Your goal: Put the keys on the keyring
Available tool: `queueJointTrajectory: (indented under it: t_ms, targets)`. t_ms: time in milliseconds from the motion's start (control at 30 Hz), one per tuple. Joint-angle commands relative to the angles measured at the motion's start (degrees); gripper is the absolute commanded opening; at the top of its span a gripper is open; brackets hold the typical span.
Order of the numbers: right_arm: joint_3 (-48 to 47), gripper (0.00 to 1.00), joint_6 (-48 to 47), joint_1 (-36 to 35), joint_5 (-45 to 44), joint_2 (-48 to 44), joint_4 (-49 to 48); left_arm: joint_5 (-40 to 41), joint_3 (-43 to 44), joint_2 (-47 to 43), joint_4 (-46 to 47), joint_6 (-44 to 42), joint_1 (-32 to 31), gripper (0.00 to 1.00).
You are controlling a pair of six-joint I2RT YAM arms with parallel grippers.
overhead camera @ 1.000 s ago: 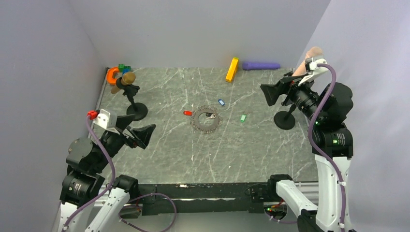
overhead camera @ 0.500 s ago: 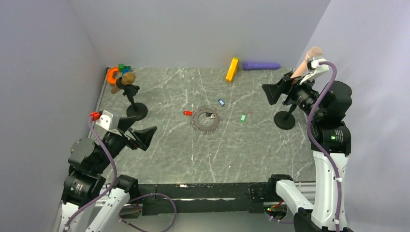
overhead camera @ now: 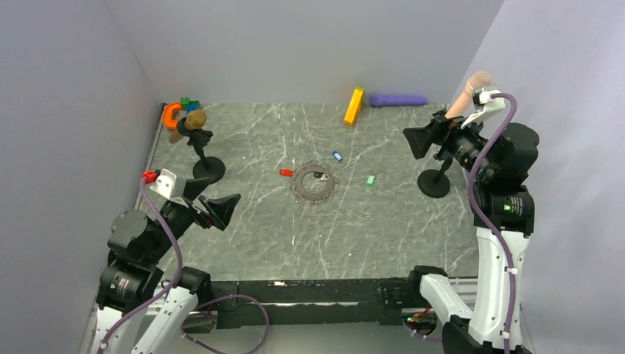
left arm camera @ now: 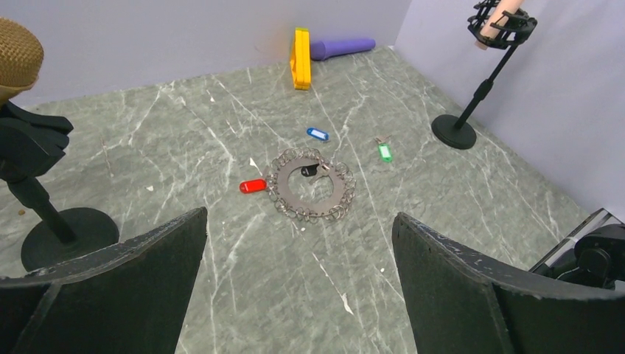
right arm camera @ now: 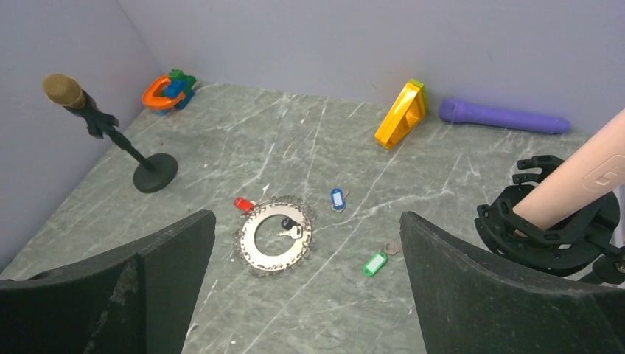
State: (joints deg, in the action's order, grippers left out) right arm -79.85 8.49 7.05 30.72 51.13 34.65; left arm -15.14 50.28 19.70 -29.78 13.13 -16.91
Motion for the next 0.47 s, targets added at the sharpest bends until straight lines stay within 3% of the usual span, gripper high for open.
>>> queueJointTrajectory:
  t_ms: [0, 433]
  targets:
    - [-0.4, 1.0, 1.6, 0.8, 1.4, 0.1, -1.6, -0.4, -1.3, -0.5, 2.1, -0.7, 0.3, 0.99]
    - [0.9, 1.0, 1.4, 1.6, 3.3, 0.3, -2.3, -1.5, -2.1, 0.3, 3.4, -0.5, 0.3, 0.99]
